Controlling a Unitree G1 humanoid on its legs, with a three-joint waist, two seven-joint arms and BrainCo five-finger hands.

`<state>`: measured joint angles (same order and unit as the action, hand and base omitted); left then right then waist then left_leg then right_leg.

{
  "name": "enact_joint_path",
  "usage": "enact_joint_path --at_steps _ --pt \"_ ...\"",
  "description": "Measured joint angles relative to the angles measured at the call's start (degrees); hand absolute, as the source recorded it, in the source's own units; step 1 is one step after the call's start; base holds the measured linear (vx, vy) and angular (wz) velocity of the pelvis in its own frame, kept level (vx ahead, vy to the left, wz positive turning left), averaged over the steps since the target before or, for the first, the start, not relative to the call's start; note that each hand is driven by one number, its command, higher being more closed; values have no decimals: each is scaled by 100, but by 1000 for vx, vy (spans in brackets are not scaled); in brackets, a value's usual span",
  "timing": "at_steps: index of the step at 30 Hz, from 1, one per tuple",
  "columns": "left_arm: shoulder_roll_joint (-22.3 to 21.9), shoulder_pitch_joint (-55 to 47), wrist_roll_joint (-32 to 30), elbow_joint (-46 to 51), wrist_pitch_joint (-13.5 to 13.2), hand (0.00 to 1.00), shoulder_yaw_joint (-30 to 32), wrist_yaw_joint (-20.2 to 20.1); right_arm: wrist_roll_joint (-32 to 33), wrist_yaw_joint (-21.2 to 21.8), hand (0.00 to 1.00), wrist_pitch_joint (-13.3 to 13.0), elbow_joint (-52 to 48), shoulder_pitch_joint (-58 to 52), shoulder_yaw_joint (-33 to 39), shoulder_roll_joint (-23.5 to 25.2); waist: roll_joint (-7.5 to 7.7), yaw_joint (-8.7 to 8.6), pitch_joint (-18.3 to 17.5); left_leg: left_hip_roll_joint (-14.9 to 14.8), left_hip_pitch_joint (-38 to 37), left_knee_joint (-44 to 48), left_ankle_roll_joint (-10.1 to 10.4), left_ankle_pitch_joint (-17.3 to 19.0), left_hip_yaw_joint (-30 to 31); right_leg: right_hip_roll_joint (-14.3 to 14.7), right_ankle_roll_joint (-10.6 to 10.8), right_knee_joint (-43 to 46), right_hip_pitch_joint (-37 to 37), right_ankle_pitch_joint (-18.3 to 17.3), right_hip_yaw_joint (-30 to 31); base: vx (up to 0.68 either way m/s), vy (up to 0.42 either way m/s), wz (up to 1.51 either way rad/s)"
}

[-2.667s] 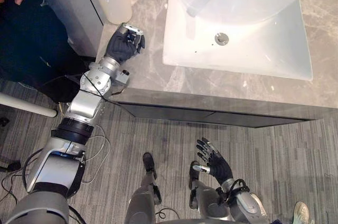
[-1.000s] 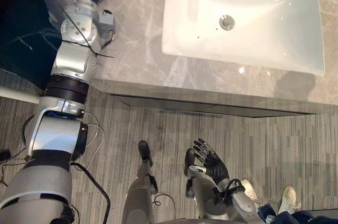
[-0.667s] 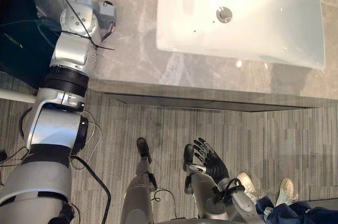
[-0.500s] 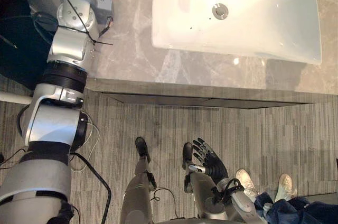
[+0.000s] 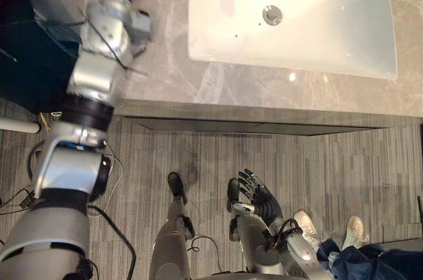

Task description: Organize washtable

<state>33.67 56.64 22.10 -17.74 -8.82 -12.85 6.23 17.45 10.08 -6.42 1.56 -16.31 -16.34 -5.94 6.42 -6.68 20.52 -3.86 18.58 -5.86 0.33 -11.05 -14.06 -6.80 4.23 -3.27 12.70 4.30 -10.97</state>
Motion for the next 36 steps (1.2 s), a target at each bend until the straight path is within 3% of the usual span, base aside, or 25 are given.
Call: enact_joint_path --at_steps 3,6,7,10,12,17,18,22,26,36 --pt "-377 -1080 12 827 -180 100 345 -32 2 -25 0 0 46 53 136 7 -84 27 -97 14 -113 -2 33 38 -1 -15 23 -1 -119 -23 -1 0 0 0" --pt "-1039 -2563 206 1451 -317 100 472 -212 13 -136 0 3 238 60 462 3 -336 143 -460 39 -200 -2 37 65 9 -38 65 -1 -212 -71 -19 32 20 5" --pt "-1395 -3479 326 1780 -441 100 646 -341 14 -171 0 6 256 57 619 30 -424 162 -528 61 -386 -2 16 66 8 -28 73 5 -399 -115 -50 52 5 8" --pt "-1952 -4571 548 2107 -534 100 828 -558 14 -241 0 6 259 6 997 117 -573 239 -700 78 -633 -3 11 106 56 -38 73 26 -648 -238 -139 21 6 12" --pt "-2244 -5533 915 2105 -378 100 957 -747 14 -245 0 6 260 -42 1310 117 -700 291 -978 82 -785 -4 54 147 98 -40 66 41 -813 -306 -180 11 5 11" --pt "-2583 -7202 1128 1952 -61 100 1139 -1018 13 -236 0 7 261 -390 1972 316 -734 360 -1173 73 -1075 -3 72 158 221 -44 55 121 -1139 -433 -344 14 10 15" --pt "-2647 -7375 1177 1887 -33 0 1165 -1094 10 -231 0 8 266 -502 2093 354 -733 414 -1221 78 -1135 -3 85 169 259 -48 54 126 -1211 -447 -362 14 11 20" --pt "-2911 -7880 1258 1284 -15 0 1315 -1379 -7 -195 0 4 465 -843 2387 455 -732 434 -1472 96 -1345 -3 125 234 320 -86 113 128 -1475 -523 -473 12 22 10" --pt "-2973 -8047 1305 334 202 0 1106 -1547 -181 -129 0 20 1129 -1003 2435 484 -758 434 -1682 95 -1476 -4 113 268 320 -87 118 140 -1603 -544 -479 0 0 0" --pt "-3108 -7811 381 -979 308 0 608 -1580 -645 -225 0 29 2216 -1030 2402 561 -795 431 -1758 116 -1538 -4 110 270 307 -129 118 211 -1623 -545 -454 0 0 0"
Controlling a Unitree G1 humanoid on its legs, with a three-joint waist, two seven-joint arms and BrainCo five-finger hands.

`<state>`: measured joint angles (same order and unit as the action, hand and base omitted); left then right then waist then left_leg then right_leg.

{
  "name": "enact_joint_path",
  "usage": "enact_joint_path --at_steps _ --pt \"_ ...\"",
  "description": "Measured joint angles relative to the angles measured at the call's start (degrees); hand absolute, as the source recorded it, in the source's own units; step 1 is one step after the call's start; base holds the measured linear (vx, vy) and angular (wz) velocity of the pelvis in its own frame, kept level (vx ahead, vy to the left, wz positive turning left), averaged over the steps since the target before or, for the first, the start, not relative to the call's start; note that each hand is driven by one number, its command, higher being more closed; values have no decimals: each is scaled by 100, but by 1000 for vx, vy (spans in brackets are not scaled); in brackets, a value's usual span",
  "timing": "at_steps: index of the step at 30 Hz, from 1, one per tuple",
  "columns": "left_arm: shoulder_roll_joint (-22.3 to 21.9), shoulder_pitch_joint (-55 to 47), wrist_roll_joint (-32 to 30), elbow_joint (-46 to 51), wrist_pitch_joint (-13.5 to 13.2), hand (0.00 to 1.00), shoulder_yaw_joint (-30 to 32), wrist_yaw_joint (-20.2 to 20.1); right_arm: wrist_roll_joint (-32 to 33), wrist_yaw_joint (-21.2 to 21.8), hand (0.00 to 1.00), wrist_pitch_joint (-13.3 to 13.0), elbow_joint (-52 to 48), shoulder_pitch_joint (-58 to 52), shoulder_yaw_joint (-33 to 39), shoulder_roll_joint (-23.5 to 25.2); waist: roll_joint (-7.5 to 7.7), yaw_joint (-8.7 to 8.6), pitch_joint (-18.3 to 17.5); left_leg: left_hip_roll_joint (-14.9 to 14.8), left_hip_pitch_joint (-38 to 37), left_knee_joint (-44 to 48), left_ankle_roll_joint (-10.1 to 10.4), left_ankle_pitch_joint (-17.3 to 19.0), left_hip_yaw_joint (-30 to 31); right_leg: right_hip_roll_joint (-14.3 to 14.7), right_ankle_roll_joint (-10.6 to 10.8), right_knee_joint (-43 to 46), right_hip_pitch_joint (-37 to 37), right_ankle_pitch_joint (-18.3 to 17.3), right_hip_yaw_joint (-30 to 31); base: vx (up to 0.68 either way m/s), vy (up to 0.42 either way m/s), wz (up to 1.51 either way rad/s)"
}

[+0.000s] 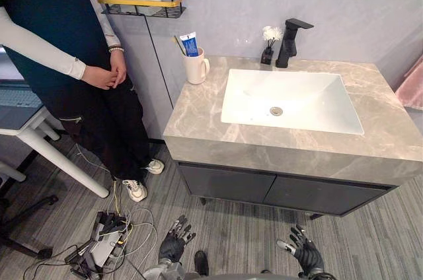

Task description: Organize washtable

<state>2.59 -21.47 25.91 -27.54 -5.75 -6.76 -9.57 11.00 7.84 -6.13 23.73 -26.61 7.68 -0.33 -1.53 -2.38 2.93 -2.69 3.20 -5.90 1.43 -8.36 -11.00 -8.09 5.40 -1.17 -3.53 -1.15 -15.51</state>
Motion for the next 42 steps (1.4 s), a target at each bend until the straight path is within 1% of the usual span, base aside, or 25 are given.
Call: enact_joint_path --at_steps 7,11,12,13,14,17,19,20,21,22,23,24,25,26,27,28,29,30,31,32,33,34,36,40,42 --pt "34 396 -454 -809 -31 0 -165 278 -21 -215 0 -2 705 195 -74 -17 9 -1 -2 -5 -25 -1 -1 1 -17 5 8 0 -6 -5 40 19 -1 -1" --pt "110 971 -1334 -1790 -91 0 -255 593 -30 -353 0 4 1251 494 -74 -45 17 -2 2 -14 -77 -1 -5 21 -65 11 17 2 -13 -11 149 42 -5 -10" --pt "112 1198 -1805 -2186 -107 0 -289 726 -31 -411 0 -7 1337 552 -72 -59 33 -9 1 -20 -107 -1 -11 41 -136 10 27 3 -9 -18 183 35 -8 -19" --pt "111 1292 -1961 -2340 -105 0 -295 764 -31 -414 0 -16 1381 588 -70 -67 42 -17 4 -23 -116 -1 -11 49 -168 8 30 6 -2 -20 204 35 -7 -27" --pt "119 1446 -2324 -2610 -96 0 -332 879 -39 -423 0 -25 1511 696 -63 -75 67 -45 7 -25 -121 -1 -14 67 -223 4 40 35 53 -27 311 28 1 -28" --pt "137 1787 -2711 -3114 -73 0 -394 989 -147 -531 0 -24 1770 989 -19 -78 144 -81 64 -49 -112 0 -38 131 -595 -7 82 223 362 -56 713 29 15 -69" --pt "198 2015 -2748 -3359 -61 0 -374 1012 -406 -674 0 -11 1960 1272 -27 -112 226 -106 186 -80 -85 0 -46 210 -1190 31 105 356 786 -38 1272 22 44 -127" --pt "219 2027 -2732 -3400 -58 0 -368 1040 -431 -675 0 -8 2008 1340 -25 -114 193 -126 205 -90 -78 2 -42 235 -1351 27 99 355 881 -28 1348 22 59 -137" --pt "227 2060 -2658 -3437 -50 0 -303 1114 -479 -674 0 -8 2056 1426 -28 -111 254 -167 261 -124 -17 21 -66 271 -1719 -42 -9 283 1065 37 1223 50 62 -139" --pt "225 2062 -2641 -3447 -27 0 -168 1132 -486 -676 0 -30 2158 1464 -22 -65 272 -179 266 -223 63 45 -123 300 -2100 -132 -284 261 1201 17 752 56 61 -145" --pt "226 2060 -2641 -3451 -15 0 -87 1159 -499 -678 0 -49 2235 1525 -22 -65 261 -175 277 -312 79 49 -160 279 -2286 -175 -468 410 1322 -78 432 79 51 -154" --pt "248 2058 -2643 -3446 22 0 98 1212 -522 -663 0 -90 2380 1624 -24 -56 271 -185 319 -448 74 194 -143 370 -2653 -349 -741 1140 1601 -51 -247 79 30 -124" --pt "289 2086 -2641 -3410 39 0 222 1217 -559 -664 0 -126 2442 1636 -22 -20 476 -199 296 -426 48 430 -107 510 -2808 -492 -881 1402 1607 307 -519 67 15 -224" --pt "155 2094 -2577 -3394 43 0 665 1214 -681 -644 0 -176 2602 1756 -73 -115 358 -86 350 -556 -22 670 -215 845 -3243 -264 -1027 998 1550 638 -655 -1 -4 -207" --pt "23 2074 -2517 -3373 26 0 769 1198 -659 -644 0 -213 2711 1858 16 -188 207 -55 355 -627 -199 477 -234 882 -3577 -133 -1088 1113 1507 545 -870 -29 37 -240" --pt "-45 2049 -2408 -3313 -17 0 870 1197 -666 -657 0 -197 2907 2014 31 -264 170 -67 375 -645 -327 419 -226 864 -4009 -314 -1019 1920 1475 -87 -1550 -22 50 -169" --pt "-43 2043 -2292 -3254 -27 0 888 1175 -711 -648 0 -164 3219 2117 15 -281 185 -32 383 -652 -425 607 -178 941 -4294 -484 -728 2264 1200 -493 -2220 83 5 -151" --pt "-28 2054 -2169 -3247 -22 0 902 1153 -739 -645 0 -139 3344 2175 -23 -266 272 -14 358 -651 -421 719 -158 1001 -4457 -504 -576 2103 1025 -605 -2400 123 -133 -143" --pt "-9 2069 -1962 -3237 -13 0 958 1086 -874 -644 0 -44 3435 2246 -122 -207 499 11 359 -660 -404 986 -110 1077 -4714 -393 -427 1481 829 -630 -2375 116 -139 -102" --pt "-16 2065 -1878 -3262 -11 0 976 1072 -911 -636 0 -25 3382 2248 -142 -201 464 13 398 -724 -408 1103 -93 1104 -4778 -285 -393 1231 762 -547 -2345 71 -209 -102" --pt "-69 2030 -1781 -3252 1 0 1011 1052 -942 -642 0 -35 3316 2227 -140 -207 396 -54 449 -921 -421 1442 -104 1165 -4836 -98 -455 860 631 -334 -2201 19 -161 -84" --pt "-88 2031 -1637 -3251 0 0 1102 1035 -948 -640 0 -22 3324 2229 -140 -209 389 -40 462 -1189 -486 1937 -80 1284 -4899 42 -489 588 452 -250 -2028 9 -177 -80" --pt "-118 2009 -1432 -3274 1 0 1222 1052 -929 -645 0 -30 3321 2189 -58 -209 332 -36 482 -1550 -683 2438 -7 1426 -4966 256 -541 384 181 -215 -1828 -50 -58 -65" --pt "-188 1992 -1244 -3278 18 0 1397 959 -543 -656 0 -26 3334 2139 394 -104 259 -78 509 -1635 -870 2365 73 1443 -5016 465 -583 183 41 -190 -1657 -62 -11 -27" --pt "-188 1978 -1243 -3280 30 0 1465 959 -395 -663 0 -26 3333 2124 617 -50 258 -159 552 -1641 -1011 2333 74 1442 -5017 507 -587 109 -111 -188 -1634 -59 48 -7"
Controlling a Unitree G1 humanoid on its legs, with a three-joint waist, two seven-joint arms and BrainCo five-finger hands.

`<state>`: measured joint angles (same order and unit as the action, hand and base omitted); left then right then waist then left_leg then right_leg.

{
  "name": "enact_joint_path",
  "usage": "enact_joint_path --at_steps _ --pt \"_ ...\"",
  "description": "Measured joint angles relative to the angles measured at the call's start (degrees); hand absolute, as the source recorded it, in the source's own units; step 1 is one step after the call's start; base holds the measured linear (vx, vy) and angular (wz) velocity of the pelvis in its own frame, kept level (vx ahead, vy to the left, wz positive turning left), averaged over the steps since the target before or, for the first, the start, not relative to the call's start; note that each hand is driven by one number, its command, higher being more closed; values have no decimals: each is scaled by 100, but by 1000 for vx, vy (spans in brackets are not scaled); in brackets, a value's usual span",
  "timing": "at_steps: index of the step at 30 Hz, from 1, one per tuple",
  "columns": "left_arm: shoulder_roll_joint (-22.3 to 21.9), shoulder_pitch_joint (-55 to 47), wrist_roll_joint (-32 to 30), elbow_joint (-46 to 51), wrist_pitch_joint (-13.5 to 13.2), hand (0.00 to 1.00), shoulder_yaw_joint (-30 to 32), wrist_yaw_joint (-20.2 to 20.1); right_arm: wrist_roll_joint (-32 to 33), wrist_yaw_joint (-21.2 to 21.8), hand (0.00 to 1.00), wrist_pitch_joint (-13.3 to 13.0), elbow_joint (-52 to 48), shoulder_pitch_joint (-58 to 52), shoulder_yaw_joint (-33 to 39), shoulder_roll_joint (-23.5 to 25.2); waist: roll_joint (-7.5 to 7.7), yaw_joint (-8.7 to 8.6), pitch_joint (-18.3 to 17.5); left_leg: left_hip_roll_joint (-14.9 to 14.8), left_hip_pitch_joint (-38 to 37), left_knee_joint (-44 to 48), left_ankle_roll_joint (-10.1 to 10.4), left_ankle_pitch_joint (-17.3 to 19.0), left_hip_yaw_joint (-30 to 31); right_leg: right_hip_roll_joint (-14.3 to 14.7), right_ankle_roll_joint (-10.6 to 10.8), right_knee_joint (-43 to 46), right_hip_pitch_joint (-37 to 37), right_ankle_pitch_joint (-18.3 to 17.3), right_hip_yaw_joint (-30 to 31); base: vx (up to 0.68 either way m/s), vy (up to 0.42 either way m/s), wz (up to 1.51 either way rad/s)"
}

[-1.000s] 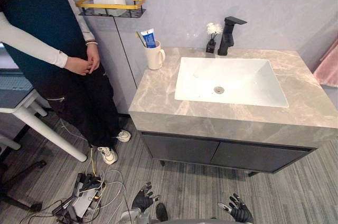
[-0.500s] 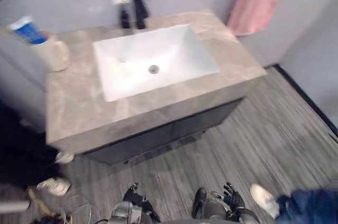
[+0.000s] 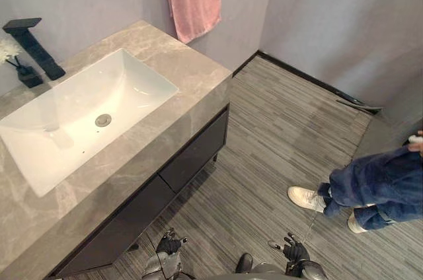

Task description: Organize washtable

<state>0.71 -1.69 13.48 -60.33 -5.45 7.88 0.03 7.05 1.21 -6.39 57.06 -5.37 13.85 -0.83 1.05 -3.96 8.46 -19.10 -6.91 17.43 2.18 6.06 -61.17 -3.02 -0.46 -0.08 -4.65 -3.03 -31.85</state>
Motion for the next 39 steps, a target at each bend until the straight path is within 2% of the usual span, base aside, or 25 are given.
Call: enact_joint_path --at_steps 4,6,7,8,9,10,12,13,14,15,16,17,18,21,22,25,26,29,33,34,35,36,37,38,39 --pt "10 -66 214 3 7 0 180 -2 61 -14 0 -6 -13 -63 207 33 -8 -4 23 -35 -338 91 2 1 -55 -1 0 -22 -217 0 261 -47 89 -29" --pt "24 -88 345 7 8 0 186 1 90 -33 0 -28 -32 -65 211 40 0 -3 76 -138 -389 404 17 12 -8 29 -2 10 -165 -2 533 -72 86 -64" --pt "53 -95 411 28 2 0 209 3 89 -32 0 -59 -58 -66 200 33 -20 10 136 -298 -353 774 15 11 223 93 -29 90 -114 -24 745 -107 52 -108" --pt "56 -145 516 93 -36 0 311 14 64 -27 0 -102 -126 -64 160 34 -23 33 198 -503 -134 1393 -20 15 964 125 -92 273 -49 -79 1131 -105 102 -166" --pt "70 -191 628 167 -112 0 307 19 15 -28 0 -107 -152 -58 70 -60 -27 62 272 -222 152 1451 -5 324 2290 123 -144 441 106 -125 1630 -63 118 -176" --pt "67 -187 647 191 -148 0 304 27 -34 -31 0 -106 -140 -37 37 -121 -52 115 320 64 224 1329 78 560 3039 120 -202 520 163 -175 1905 -53 191 -208" --pt "75 -245 810 256 -225 0 286 36 -93 -26 0 -105 66 -13 -117 -323 -47 188 377 1181 628 1143 223 1137 5568 226 -192 778 411 -190 3109 -66 196 -232" --pt "76 -254 832 258 -234 0 284 39 -93 -26 0 -104 93 -17 -153 -344 -51 189 380 1256 686 1137 249 1155 5788 248 -185 794 435 -194 3208 -71 167 -217" --pt "91 -297 907 326 -287 0 286 59 -112 -23 0 -101 249 -13 -282 -444 -79 206 385 1498 950 1030 307 1158 6647 395 -129 879 578 -228 3717 -120 229 -205" --pt "73 -339 1029 409 -347 0 287 118 -148 -10 0 -98 294 -37 -312 -494 -142 216 369 1581 1138 825 322 1148 7372 591 -111 905 727 -227 4141 -143 288 -235" --pt "49 -370 1090 407 -379 0 291 136 -179 -9 0 -106 292 -64 -315 -522 -204 227 353 1542 1220 646 334 1138 7673 709 -85 908 794 -212 4326 -124 366 -245" --pt "76 -433 1183 373 -392 0 307 162 -266 -18 0 -99 350 -111 -351 -527 -187 302 333 1519 1155 723 232 1301 7435 815 -1 892 781 -149 4808 44 293 -184" --pt "175 -416 1245 352 -403 0 314 179 -286 -3 0 -98 383 -317 -441 -464 -18 222 248 1535 1143 696 169 1365 7208 798 40 815 798 -50 5115 89 286 -150" --pt "216 -521 1261 257 -477 0 491 184 -312 -21 0 -61 575 -377 -434 -373 186 192 120 1532 978 739 27 1591 6556 808 155 785 848 57 5746 65 271 -111" --pt "232 -532 1179 113 -467 0 530 177 -311 -28 0 -63 582 -371 -418 -360 185 174 103 1540 881 685 -11 1613 6304 795 278 775 865 136 5919 73 257 -119" --pt "238 -606 852 -98 -378 0 592 137 -300 -17 0 -58 676 -389 -318 -372 116 153 -16 1644 552 378 -107 1553 5912 742 454 704 905 249 6087 111 193 -101" --pt "231 -614 778 -164 -358 0 592 125 -302 -19 0 -53 685 -428 -285 -392 52 157 -114 1718 396 229 -187 1494 5831 730 476 679 907 266 6202 158 155 -81" --pt "162 -607 596 -342 -296 0 540 93 -303 4 0 -66 679 -574 -252 -472 -170 97 -384 1823 188 -48 -255 1362 5673 664 480 684 910 268 6270 173 148 -71" --pt "77 -454 548 -473 -245 0 478 1 -300 26 0 -69 672 -587 -152 -530 -336 -66 -492 2012 106 -238 -354 1279 5368 636 568 729 1112 325 6455 113 104 -58" --pt "78 -441 556 -482 -239 0 474 4 -298 28 0 -72 666 -585 -143 -562 -344 -72 -492 2068 149 -109 -348 1275 5186 656 597 783 1191 357 6565 66 151 -112" --pt "79 -432 554 -494 -243 0 498 2 -300 29 0 -64 635 -552 -140 -558 -280 -66 -450 2133 416 511 -213 1199 4899 618 654 960 1334 433 6800 25 150 -105" --pt "159 -419 562 -510 -248 0 529 -12 -298 30 0 -56 614 -512 -132 -467 -105 -14 -358 2124 715 988 -131 1274 4840 505 663 974 1378 476 7011 -47 134 -110" --pt "291 -345 566 -500 -273 0 506 -5 -298 29 0 -19 579 -389 67 -302 68 -44 -284 2054 1068 1080 -502 1658 4763 320 739 854 1472 559 7303 -59 102 -86" --pt "262 -277 567 -462 -281 0 521 2 -288 33 0 10 564 -376 342 -271 -97 -109 -218 1651 1004 297 -600 1366 4463 490 762 783 1543 682 7158 -82 129 -134" --pt "274 -268 564 -481 -237 0 592 24 -256 21 0 34 474 -316 414 -270 -73 -11 -34 1600 843 206 -668 1304 3890 454 740 798 1691 852 6584 -70 125 -135"
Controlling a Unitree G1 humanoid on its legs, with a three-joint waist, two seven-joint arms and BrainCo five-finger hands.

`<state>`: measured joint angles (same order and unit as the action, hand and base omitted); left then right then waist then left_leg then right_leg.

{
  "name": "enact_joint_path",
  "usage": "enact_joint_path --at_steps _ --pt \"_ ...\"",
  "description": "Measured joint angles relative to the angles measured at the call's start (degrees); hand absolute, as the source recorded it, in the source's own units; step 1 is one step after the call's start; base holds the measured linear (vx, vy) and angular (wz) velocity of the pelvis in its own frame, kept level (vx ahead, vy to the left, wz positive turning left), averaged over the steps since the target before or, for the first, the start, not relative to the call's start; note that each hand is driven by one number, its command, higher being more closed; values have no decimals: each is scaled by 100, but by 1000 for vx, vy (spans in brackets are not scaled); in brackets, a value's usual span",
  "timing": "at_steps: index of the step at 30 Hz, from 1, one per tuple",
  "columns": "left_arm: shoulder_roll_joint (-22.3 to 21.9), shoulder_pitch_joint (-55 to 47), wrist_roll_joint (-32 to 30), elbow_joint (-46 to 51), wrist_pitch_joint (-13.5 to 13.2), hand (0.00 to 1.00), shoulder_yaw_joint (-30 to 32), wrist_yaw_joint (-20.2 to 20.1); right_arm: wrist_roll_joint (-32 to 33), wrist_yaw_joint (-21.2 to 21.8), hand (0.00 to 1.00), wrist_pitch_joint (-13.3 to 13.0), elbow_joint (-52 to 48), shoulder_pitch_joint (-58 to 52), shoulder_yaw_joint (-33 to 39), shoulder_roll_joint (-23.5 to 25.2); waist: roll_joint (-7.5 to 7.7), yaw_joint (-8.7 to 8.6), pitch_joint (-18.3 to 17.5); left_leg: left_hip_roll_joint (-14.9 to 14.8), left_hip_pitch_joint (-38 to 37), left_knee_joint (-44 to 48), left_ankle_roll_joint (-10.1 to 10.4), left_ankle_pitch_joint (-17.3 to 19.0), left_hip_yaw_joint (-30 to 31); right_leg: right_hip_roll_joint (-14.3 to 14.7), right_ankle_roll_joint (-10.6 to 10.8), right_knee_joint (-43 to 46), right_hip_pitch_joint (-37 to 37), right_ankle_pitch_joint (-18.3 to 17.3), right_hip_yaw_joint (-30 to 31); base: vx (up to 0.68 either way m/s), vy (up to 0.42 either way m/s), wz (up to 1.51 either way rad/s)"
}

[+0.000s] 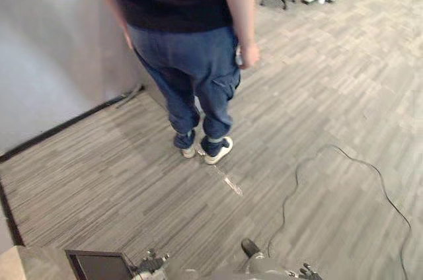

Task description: Organize washtable

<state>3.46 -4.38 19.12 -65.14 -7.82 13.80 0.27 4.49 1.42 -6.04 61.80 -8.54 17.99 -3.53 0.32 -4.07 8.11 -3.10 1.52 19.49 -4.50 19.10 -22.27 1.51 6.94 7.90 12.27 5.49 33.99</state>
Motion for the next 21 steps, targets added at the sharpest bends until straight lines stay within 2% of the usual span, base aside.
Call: enact_joint_path --at_steps 1,2,3,5,6,7,9,10,12,13,15,18,20,21 --pt "-23 -45 -4 8 2 0 33 0 18 7 0 -6 -98 -36 23 23 -19 6 41 -84 -26 5 1 0 -228 -26 -24 40 98 -26 -731 -112 147 -167" --pt "-110 -86 32 71 4 0 154 -4 61 1 0 -10 -276 -124 75 116 -76 12 84 -209 -85 -32 -1 -1 -700 -217 -252 347 258 -248 -2449 -101 121 -146" --pt "-178 -83 38 116 16 0 223 -13 121 -6 0 -18 -318 -153 132 165 -91 17 93 -255 -218 -173 -7 -4 -1033 -445 -549 794 313 -529 -3589 -124 143 -168" --pt "-198 -159 49 169 16 0 192 -40 295 -42 0 -42 -379 -246 195 209 -74 41 96 -198 -558 -427 -7 -14 -1774 -896 -695 2140 259 -1249 -5077 -148 128 -177" --pt "-196 -170 59 167 19 0 181 -43 335 -47 0 -47 -372 -257 183 198 -75 7 93 -175 -643 -512 -2 -19 -1996 -1005 -750 2383 161 -1387 -5340 -175 119 -202" --pt "-195 -121 126 167 41 0 137 -50 445 -83 0 -42 -338 -196 179 185 -89 -33 95 -141 -699 -642 5 -23 -2477 -1198 -840 2687 -59 -1671 -5972 -116 81 -159" --pt "-175 -45 176 165 61 0 135 -62 442 -159 0 -23 -218 -175 182 169 -74 1 109 -117 -724 -704 14 -31 -2760 -1206 -807 2416 -272 -1639 -6324 -34 27 -176" --pt "-113 -35 171 153 112 0 139 -122 386 -166 0 -20 -210 -188 139 174 3 1 88 -73 -724 -743 76 -69 -3136 -1282 -743 1736 -528 -1175 -6385 -8 -36 -169" --pt "-117 73 145 152 131 0 137 -149 379 -161 0 -7 -192 -249 124 245 118 -69 62 -96 -734 -492 158 -156 -3374 -1081 -596 784 -846 -1131 -6203 19 -118 -115" --pt "-140 94 144 153 130 0 126 -151 380 -160 0 -8 -194 -266 124 245 96 -111 74 -116 -745 -392 177 -179 -3373 -1056 -502 601 -941 -1065 -6179 70 -202 -74" --pt "-265 112 105 174 109 0 -94 -146 383 -112 0 -7 -249 -317 119 120 -107 -160 92 -210 -846 -123 182 -224 -3351 -917 -368 94 -1252 -828 -5886 28 -193 -63" --pt "-295 113 99 281 94 0 -241 -142 380 -111 0 0 -238 -325 119 126 -117 -146 92 -237 -928 -92 245 -261 -3276 -810 -380 -218 -1424 -722 -5864 -20 -77 -11" --pt "-251 113 103 288 93 0 -240 -143 379 -115 0 1 -235 -324 118 165 -50 -140 102 -413 -877 427 292 -288 -3293 -831 -456 -326 -1534 -666 -5783 -6 3 -5" --pt "-138 100 103 332 80 0 -250 -142 374 -118 0 2 -228 -281 126 245 164 -95 151 -610 -683 1029 393 -206 -3241 -1047 -454 -325 -1620 -657 -5684 -43 0 -20"
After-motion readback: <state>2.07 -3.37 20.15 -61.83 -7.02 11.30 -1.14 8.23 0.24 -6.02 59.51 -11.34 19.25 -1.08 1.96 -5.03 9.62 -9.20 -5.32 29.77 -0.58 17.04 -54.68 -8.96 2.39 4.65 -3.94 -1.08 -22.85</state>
